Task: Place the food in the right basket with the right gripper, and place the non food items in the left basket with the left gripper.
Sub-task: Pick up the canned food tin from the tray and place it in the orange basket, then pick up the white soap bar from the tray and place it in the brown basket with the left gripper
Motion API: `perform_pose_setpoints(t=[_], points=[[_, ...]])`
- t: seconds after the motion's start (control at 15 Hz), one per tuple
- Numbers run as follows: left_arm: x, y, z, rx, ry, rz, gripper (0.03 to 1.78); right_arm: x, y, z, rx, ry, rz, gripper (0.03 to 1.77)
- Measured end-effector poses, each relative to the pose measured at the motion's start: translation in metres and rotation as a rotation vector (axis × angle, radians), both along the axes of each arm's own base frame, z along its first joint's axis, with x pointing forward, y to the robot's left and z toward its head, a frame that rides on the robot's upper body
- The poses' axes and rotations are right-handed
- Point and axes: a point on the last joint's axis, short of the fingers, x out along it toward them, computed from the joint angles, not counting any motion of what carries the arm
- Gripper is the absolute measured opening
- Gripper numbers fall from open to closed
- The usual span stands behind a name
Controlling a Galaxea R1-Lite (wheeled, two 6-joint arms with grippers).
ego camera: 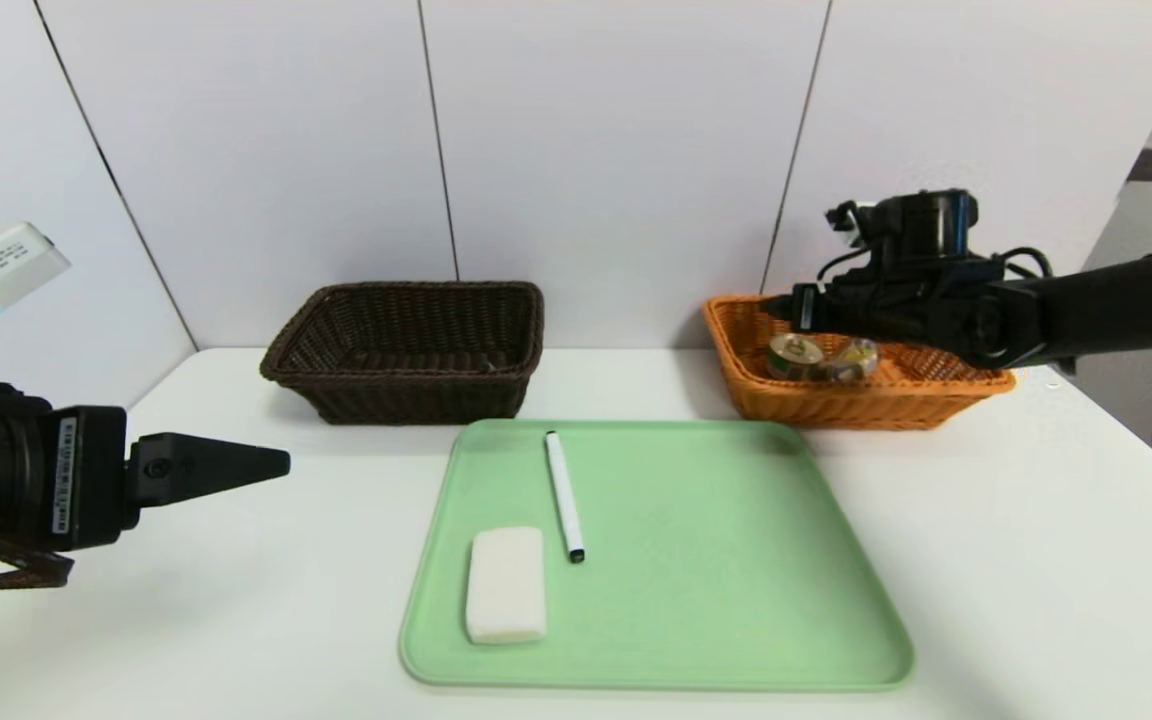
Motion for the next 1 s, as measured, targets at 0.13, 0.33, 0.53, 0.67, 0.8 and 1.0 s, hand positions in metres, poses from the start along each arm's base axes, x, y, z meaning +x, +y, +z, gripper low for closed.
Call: perform_pose_setpoints(t=[0.13, 0.33, 0.53, 0.67, 0.8, 1.0], points=[[0.001, -0.001, 0.012, -0.012, -0.025, 0.0, 1.69, -0.026, -0.001, 0.035, 0.0, -0.004, 0.009, 1.58], [0.003, -0.003, 0.028, 0.002, 0.035, -0.007, 1.69, -0.085, -0.005, 0.081, -0.014, 0.121, 0.041, 1.63], [0.012, -0.019, 0.046, 0.016, 0.163, -0.039, 1.69, -0.145, -0.016, 0.1, -0.028, 0.38, 0.063, 1.65], [0.028, -0.04, 0.049, 0.035, 0.264, -0.032, 1.69, -0.181, -0.024, 0.104, -0.011, 0.553, 0.049, 1.67], [0.049, -0.07, 0.047, 0.073, 0.332, 0.007, 1.69, -0.2, -0.028, 0.107, 0.006, 0.619, 0.024, 1.68], [0.077, -0.12, 0.03, 0.153, 0.383, 0.058, 1.69, -0.207, -0.03, 0.109, 0.004, 0.613, 0.013, 1.69]])
